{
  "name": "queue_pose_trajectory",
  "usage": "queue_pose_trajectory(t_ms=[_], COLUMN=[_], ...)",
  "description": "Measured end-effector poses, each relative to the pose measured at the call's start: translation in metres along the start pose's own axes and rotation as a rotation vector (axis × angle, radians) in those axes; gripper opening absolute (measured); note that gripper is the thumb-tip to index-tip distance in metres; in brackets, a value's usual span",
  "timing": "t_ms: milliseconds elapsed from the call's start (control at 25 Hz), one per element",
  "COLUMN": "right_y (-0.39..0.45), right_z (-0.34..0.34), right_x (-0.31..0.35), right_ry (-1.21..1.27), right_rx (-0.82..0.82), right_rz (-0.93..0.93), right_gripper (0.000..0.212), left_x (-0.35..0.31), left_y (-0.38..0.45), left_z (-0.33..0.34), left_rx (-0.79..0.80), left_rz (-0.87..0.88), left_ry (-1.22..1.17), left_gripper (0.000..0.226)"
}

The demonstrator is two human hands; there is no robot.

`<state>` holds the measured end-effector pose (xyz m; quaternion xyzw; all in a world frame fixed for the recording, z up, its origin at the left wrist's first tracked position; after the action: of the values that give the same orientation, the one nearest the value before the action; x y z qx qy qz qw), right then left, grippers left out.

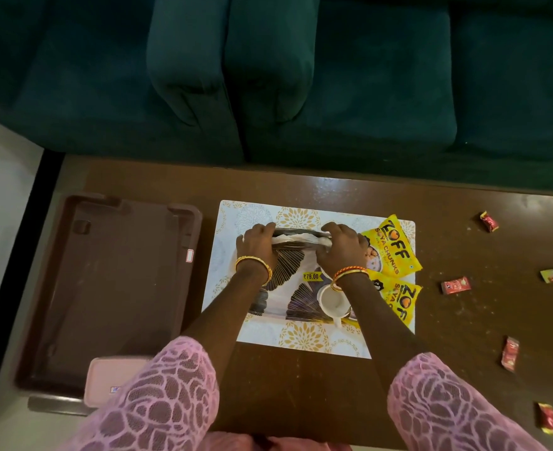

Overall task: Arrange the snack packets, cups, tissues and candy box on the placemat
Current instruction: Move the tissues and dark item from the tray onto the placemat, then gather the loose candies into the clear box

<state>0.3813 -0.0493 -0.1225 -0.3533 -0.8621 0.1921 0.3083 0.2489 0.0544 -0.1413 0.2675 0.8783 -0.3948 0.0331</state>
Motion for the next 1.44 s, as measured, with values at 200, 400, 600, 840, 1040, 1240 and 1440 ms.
queue_pose_trajectory(t_ms=[200, 400, 600, 840, 1040, 1240, 1440], right_y=[-0.048, -0.117, -0.151, -0.158, -0.164, -0.165, -0.168], right_z=[-0.013, 0.009, 0.085, 0.196, 0.245, 0.251, 0.233], right_x=[0.033, 0.095, 0.159, 0.225, 0.257, 0.263, 0.261], right_ry=[0.248, 0.386, 0.373, 0.066, -0.156, -0.260, -0.128], right_rx=[-0.376, -0.473, -0.124, 0.473, 0.523, 0.443, 0.339], right_rz=[-0.202, -0.385, -0.428, -0.392, -0.311, -0.258, -0.253], right_gripper=[0.016, 0.014, 0.009, 0.021, 0.033, 0.032, 0.033], left_x=[0.012, 0.086, 0.201, 0.290, 0.315, 0.324, 0.327], left_y=[-0.075, -0.168, -0.217, -0.212, -0.210, -0.215, -0.223], left_z=[0.000, 0.015, 0.041, 0.070, 0.069, 0.069, 0.061], left_rx=[-0.261, -0.490, -0.487, -0.062, 0.002, -0.047, -0.161], left_rz=[0.043, -0.011, -0.410, -0.527, -0.475, -0.440, -0.342], left_ry=[-0.327, -0.448, -0.522, -0.701, -0.811, -0.864, -1.073], left_gripper=[0.052, 0.028, 0.033, 0.049, 0.037, 0.032, 0.026])
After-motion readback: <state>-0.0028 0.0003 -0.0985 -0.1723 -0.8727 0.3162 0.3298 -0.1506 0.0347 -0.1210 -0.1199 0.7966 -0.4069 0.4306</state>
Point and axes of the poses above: each hand's wrist, its own y-axis towards the middle knuckle, its own z-axis out of the palm, x = y × z, the point moved 3 cm from there along y, towards the middle knuckle, and after that the axes turned 13 degrees about x, right-handed, at the moved point
